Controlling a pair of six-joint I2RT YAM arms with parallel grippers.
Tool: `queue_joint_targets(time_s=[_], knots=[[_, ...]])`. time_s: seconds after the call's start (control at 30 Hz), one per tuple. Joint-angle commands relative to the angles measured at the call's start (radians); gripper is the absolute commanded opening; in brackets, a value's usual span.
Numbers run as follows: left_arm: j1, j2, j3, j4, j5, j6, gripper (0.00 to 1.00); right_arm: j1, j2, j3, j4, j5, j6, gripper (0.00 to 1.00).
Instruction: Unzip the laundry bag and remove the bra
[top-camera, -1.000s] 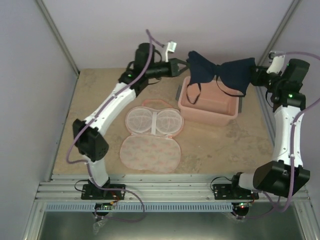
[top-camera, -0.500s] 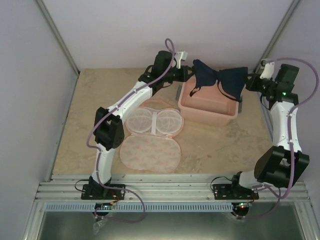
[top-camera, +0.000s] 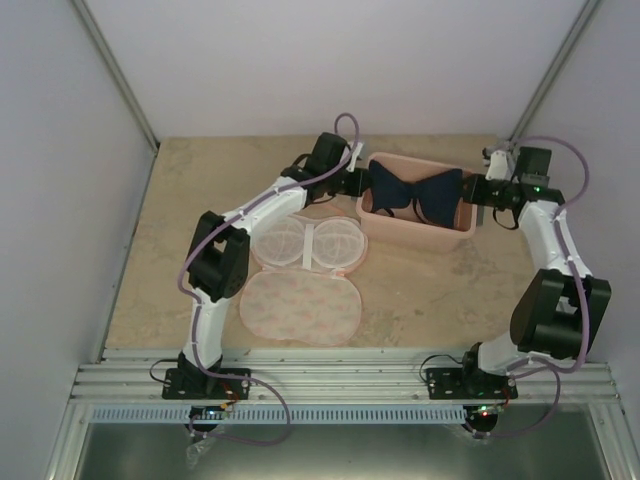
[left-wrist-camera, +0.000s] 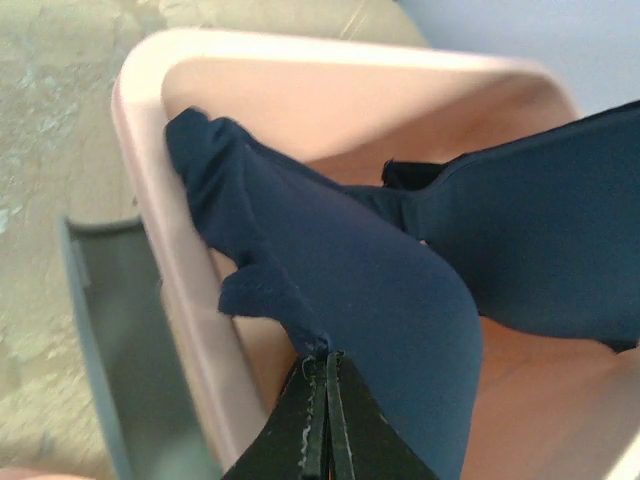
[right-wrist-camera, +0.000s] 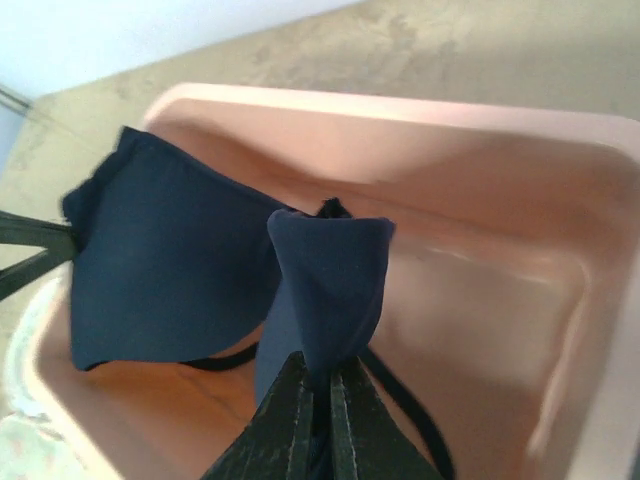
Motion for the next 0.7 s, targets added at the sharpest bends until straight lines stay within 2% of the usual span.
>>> queue_joint_targets(time_s=[0.0,0.23,0.53,0.67], knots=[[-0.009,-0.043,-0.011,-0.027,-0.066,0.109,0.00,0.013,0.013,0.027,-0.049,0.136,-0.046,0.01],[-0.017,-0.024,0.058,-0.045,-0.128,0.234,0.00,0.081,0.096,0.131,-0.125,0.272,-0.097,0.02],[-0.017,-0.026,0.053,-0.073,-0.108,0.250,0.00,0.118,0.133,0.203,-0.178,0.461,-0.109,0.07],[-0.019,-0.029,0.060,-0.077,-0.113,0.265,0.00,0.120,0.134,0.225,-0.172,0.477,-0.126,0.08]])
